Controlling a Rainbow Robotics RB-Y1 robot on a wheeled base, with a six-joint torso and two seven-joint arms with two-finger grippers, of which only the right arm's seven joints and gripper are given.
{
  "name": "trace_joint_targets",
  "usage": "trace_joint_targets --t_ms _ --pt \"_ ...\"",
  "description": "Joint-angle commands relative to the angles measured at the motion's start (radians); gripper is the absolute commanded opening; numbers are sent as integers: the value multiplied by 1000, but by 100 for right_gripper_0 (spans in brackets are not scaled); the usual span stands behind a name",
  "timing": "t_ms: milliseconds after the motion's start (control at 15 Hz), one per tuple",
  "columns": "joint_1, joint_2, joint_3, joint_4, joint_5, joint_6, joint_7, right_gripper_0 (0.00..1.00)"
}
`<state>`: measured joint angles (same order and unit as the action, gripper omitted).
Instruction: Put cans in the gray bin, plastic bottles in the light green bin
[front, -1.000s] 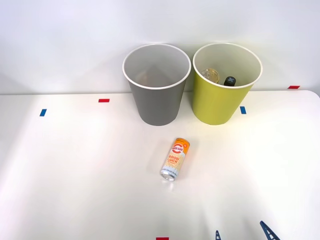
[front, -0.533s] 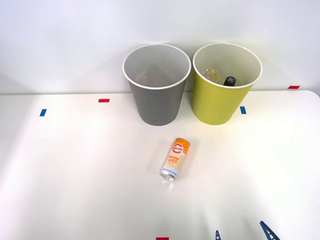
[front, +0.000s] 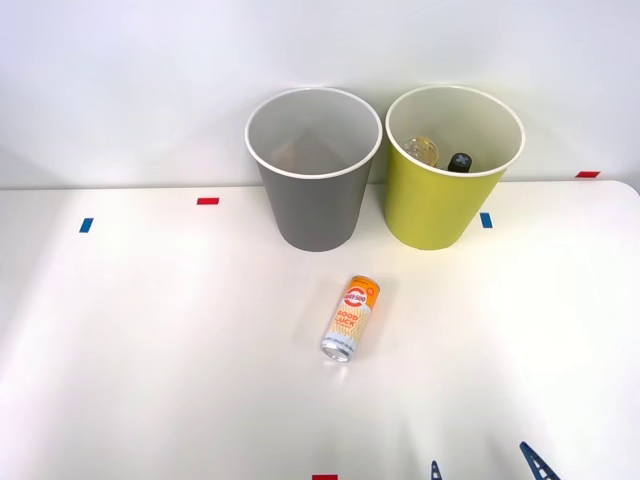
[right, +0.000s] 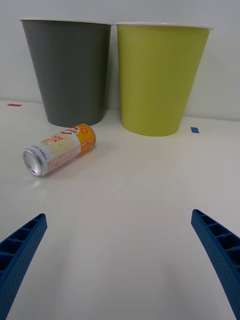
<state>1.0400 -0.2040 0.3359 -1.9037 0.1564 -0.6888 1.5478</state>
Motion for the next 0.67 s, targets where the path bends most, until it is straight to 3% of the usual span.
trace_joint_targets --t_ms 67,667 --pt "0 0 0 0 0 0 0 100" --pt "0 0 0 0 0 0 0 100"
